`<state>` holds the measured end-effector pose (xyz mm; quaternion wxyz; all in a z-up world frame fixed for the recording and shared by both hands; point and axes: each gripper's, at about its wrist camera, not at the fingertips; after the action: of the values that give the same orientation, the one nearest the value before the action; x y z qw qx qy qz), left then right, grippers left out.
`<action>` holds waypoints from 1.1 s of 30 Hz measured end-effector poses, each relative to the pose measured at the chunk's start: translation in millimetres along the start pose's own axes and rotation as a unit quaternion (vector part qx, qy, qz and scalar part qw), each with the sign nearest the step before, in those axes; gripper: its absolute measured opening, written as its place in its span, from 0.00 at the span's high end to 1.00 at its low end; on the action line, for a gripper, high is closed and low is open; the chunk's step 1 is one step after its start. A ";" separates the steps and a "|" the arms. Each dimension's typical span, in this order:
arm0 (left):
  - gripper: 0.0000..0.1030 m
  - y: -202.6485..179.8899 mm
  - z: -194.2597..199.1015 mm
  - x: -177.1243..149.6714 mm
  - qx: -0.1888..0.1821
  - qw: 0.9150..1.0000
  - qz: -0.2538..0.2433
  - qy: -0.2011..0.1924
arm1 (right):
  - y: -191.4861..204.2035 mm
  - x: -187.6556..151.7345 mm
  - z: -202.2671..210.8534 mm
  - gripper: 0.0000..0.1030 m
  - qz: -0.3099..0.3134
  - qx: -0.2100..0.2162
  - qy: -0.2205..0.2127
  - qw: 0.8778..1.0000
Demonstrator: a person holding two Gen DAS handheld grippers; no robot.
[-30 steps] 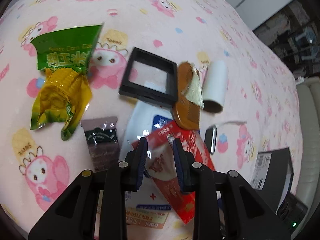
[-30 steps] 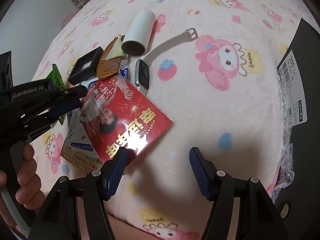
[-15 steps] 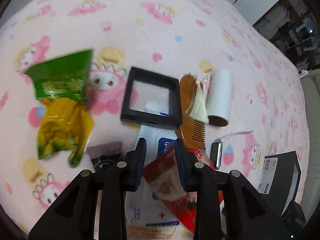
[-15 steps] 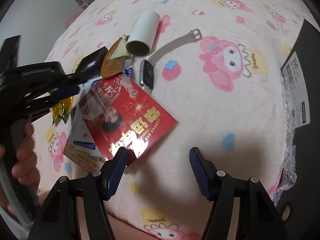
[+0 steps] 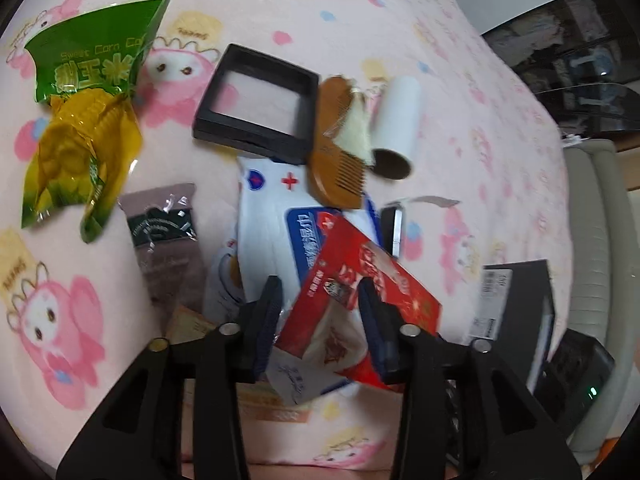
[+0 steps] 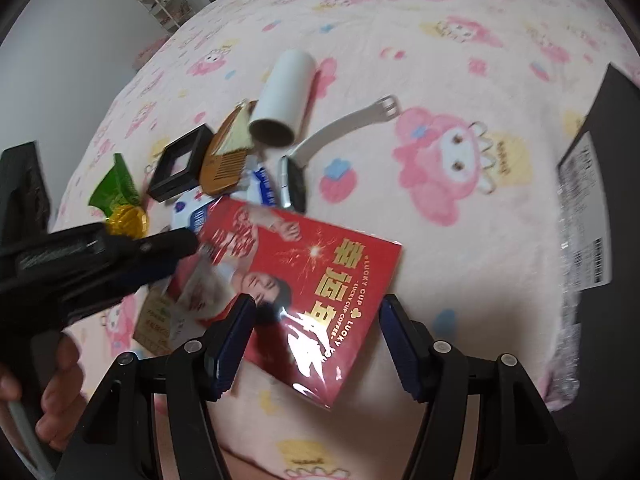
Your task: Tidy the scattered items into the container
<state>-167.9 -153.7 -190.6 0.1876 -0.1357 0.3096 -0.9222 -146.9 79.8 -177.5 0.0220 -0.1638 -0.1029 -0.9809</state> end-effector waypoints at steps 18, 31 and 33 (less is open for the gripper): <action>0.57 -30.8 -8.6 -19.5 -0.007 0.998 -0.052 0.028 | 0.1 5.6 6.0 0.41 0.002 0.001 -0.011 1.000; 0.57 -43.3 -26.0 -25.9 0.012 0.995 -0.082 0.050 | -14.9 7.3 -11.5 0.41 -0.015 -0.006 0.018 1.000; 0.57 -43.5 -25.8 -26.4 0.016 0.995 -0.087 0.050 | -13.5 5.3 -10.4 0.41 -0.011 -0.012 0.015 1.000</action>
<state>-165.2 -96.8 -186.9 0.0933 -0.1133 0.2912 -0.9453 -156.2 90.8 -188.1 0.0109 -0.1486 -0.0925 -0.9845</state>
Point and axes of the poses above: each gripper's, at about its wrist camera, not at the fingertips, and z roughly against the way its jaws point, y to its left, x to its top, and after that the axes turned 7 degrees about -x, right-handed
